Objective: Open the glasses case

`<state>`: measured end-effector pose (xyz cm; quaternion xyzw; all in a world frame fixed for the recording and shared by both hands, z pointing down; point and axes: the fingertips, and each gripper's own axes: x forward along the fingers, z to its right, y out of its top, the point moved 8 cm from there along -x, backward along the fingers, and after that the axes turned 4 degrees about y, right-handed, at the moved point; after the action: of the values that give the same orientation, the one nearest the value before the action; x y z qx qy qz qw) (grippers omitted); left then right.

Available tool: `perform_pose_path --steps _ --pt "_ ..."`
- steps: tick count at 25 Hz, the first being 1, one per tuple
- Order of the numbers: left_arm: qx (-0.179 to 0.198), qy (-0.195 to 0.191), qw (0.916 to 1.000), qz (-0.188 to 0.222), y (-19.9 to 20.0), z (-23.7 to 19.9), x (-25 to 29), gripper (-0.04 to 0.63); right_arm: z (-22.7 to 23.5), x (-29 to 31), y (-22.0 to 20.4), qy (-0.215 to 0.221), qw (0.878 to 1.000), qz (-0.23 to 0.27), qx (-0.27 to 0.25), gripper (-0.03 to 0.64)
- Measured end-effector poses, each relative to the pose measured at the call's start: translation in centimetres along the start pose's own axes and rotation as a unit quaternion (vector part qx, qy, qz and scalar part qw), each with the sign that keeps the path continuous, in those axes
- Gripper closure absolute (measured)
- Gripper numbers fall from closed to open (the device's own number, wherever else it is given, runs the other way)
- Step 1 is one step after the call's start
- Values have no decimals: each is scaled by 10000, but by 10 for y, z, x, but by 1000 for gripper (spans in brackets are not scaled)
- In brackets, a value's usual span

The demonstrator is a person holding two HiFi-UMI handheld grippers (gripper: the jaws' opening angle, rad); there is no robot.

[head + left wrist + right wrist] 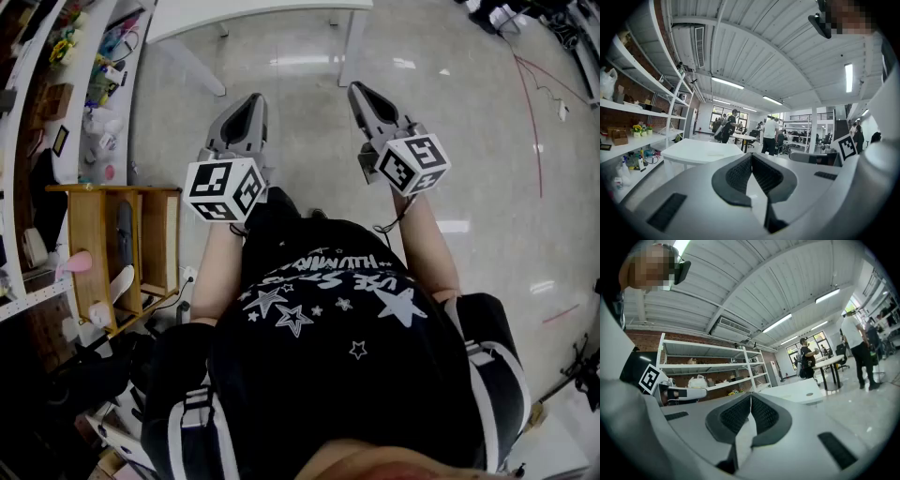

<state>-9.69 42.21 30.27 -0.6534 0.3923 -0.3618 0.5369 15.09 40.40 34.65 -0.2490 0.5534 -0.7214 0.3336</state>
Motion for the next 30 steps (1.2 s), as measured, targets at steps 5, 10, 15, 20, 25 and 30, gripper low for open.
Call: perform_pose_path --steps 5,10,15,20,25,30 --pt "-18 126 9999 -81 -7 -16 1 581 4 17 -9 26 9997 -72 213 607" --pt "9 156 9998 -96 -13 -39 25 581 17 40 -14 -28 9997 -151 199 607" --pt "-43 -75 9999 66 -8 -55 62 581 38 67 -8 -115 9996 -212 132 607" --pt "-60 -139 9999 -33 -4 -79 111 581 61 110 1 -115 9994 -302 91 607" --pt "-212 -390 9990 -79 3 -114 162 581 89 159 11 -279 9989 -383 50 607" --pt "-241 -572 9975 -336 9 -157 213 581 114 212 19 -549 9974 -441 144 607"
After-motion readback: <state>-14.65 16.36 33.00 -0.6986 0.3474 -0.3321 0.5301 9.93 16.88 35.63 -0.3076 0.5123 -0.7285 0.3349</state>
